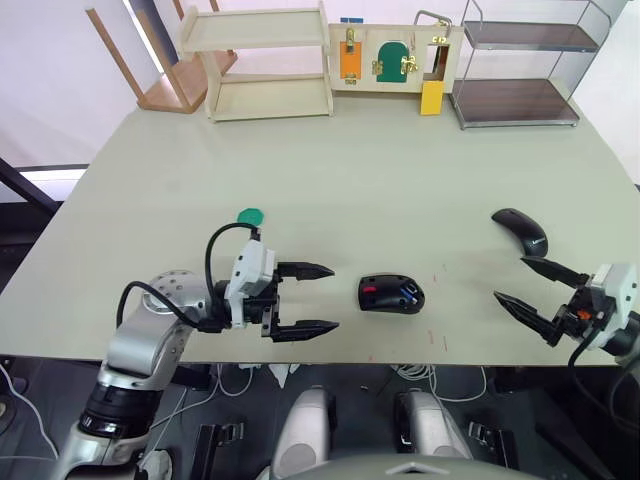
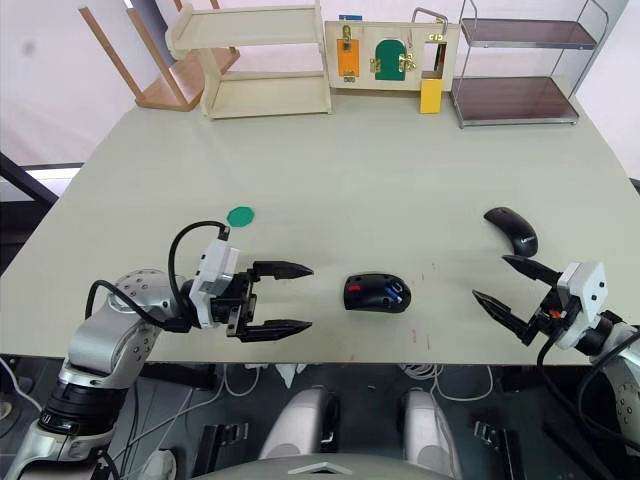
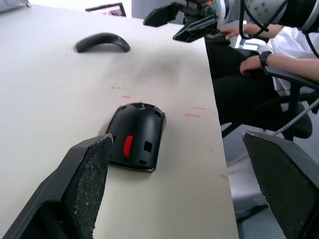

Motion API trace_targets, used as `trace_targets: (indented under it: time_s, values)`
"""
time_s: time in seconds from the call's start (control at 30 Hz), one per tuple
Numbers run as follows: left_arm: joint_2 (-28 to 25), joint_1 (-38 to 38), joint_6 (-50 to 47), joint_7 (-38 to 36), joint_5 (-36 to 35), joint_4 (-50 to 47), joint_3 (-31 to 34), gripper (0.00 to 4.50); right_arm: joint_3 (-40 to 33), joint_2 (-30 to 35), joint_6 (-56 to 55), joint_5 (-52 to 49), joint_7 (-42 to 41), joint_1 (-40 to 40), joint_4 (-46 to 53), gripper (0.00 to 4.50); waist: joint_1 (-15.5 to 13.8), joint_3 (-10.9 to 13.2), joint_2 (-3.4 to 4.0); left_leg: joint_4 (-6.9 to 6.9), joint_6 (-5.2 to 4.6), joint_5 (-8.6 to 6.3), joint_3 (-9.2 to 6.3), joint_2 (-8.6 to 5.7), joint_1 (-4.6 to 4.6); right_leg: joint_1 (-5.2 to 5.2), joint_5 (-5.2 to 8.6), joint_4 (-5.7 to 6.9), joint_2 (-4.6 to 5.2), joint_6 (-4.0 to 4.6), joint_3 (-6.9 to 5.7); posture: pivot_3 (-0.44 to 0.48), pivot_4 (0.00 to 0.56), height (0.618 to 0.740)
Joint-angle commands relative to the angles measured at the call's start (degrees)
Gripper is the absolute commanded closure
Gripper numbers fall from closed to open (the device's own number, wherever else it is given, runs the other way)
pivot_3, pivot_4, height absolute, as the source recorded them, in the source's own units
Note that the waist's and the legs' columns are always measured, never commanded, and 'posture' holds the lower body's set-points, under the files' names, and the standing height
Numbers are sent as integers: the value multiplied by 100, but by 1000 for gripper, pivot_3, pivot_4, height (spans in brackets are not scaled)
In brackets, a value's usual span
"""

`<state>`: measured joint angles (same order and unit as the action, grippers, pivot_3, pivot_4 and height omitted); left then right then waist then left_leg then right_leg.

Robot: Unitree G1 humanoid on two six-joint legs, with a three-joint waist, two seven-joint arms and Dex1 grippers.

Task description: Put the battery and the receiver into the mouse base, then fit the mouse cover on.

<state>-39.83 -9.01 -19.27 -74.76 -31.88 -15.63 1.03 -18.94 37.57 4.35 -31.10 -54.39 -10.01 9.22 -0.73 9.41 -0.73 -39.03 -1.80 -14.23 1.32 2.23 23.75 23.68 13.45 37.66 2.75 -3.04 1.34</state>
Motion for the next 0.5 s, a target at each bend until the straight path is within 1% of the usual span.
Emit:
trace_targets:
  time_s: [0.03, 0.13, 0.23, 0.37, 0.5]
  values:
    - [-108, -4, 195, -160, -262, 39, 366, 72, -105, -19, -74, 343, 426, 243, -234, 0, 6, 0, 1, 0, 0, 0, 2, 0, -1, 1, 0, 0, -1, -1, 0, 0, 150, 740]
    - [-135, -33, 202, -184, -373, 136, 522, 72, -140, -4, 26, 487, 722, 537, -488, 0, 9, 2, 4, 0, 0, 0, 8, 0, 0, 2, -1, 0, -1, 1, 1, 0, 150, 740]
    - [-137, -26, 181, -168, -419, 112, 566, 72, -185, 4, -2, 484, 767, 665, -600, 0, 6, 3, 5, 1, 0, 0, 15, -1, 2, 2, -3, -1, -2, 6, 1, 0, 150, 740]
    - [-155, -16, 78, -136, -636, 72, 749, 72, -79, 230, 958, 567, 1216, 1147, -807, 0, 8, 4, 5, 1, 0, 0, 24, -1, 2, 1, -8, -1, -1, 13, 3, 0, 150, 740]
    - [-132, 126, -6, -13, -853, -90, 893, 72, -71, 322, 1312, 557, 1279, 1376, -869, 0, 5, 4, 5, 2, 0, 0, 23, 0, 2, 2, -8, 0, -3, 13, 2, 0, 150, 740]
